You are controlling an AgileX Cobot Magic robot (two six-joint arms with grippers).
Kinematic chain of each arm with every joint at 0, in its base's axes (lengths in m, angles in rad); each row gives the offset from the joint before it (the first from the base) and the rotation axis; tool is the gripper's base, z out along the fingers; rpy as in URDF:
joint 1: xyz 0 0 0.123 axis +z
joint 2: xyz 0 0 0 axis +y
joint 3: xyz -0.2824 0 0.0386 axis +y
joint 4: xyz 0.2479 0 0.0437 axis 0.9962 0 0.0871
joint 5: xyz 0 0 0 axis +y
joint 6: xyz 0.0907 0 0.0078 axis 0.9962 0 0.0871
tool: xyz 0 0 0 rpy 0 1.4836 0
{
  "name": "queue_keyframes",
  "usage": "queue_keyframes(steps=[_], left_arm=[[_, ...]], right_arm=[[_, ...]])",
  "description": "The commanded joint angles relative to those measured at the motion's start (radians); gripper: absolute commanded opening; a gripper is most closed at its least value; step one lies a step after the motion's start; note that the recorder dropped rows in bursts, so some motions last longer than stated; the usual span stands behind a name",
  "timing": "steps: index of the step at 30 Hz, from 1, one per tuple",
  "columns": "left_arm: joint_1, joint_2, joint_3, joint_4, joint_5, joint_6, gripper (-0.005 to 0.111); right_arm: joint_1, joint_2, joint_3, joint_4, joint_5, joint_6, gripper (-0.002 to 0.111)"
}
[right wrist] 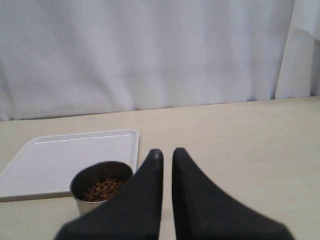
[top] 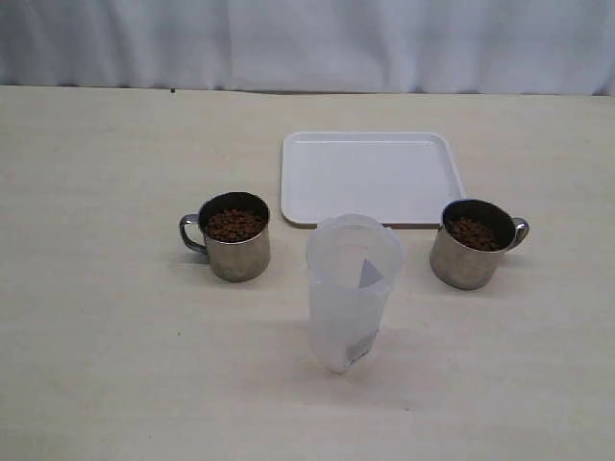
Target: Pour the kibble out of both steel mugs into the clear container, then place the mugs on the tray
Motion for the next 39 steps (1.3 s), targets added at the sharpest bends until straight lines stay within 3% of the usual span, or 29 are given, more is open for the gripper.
queue_keyframes(steps=[1, 12, 22, 33, 36, 39], left_arm=[[0.001, -0.002, 0.002, 0.0, -0.011, -0.002, 0.0], [0.001, -0.002, 0.002, 0.0, -0.011, -0.002, 0.0], [0.001, -0.002, 0.002, 0.0, -0.011, -0.002, 0.0], [0.001, -0.002, 0.002, 0.0, -0.011, -0.002, 0.0], [0.001, -0.002, 0.002, 0.0, -0.011, -0.002, 0.0], [0.001, -0.002, 0.002, 0.0, -0.011, -0.002, 0.0]], right_arm=[[-0.005, -0.003, 0.003, 0.002, -0.002, 0.001, 0.005], [-0.005, -0.003, 0.003, 0.002, -0.02, 0.001, 0.005], [-0.005, -0.003, 0.003, 0.002, -0.316, 0.001, 0.005], [-0.005, -0.003, 0.003, 0.002, -0.485, 0.001, 0.005], [-0.005, -0.003, 0.003, 0.023, -0.549, 0.109, 0.005], [-0.005, -0.003, 0.003, 0.021, -0.445, 0.201, 0.005]])
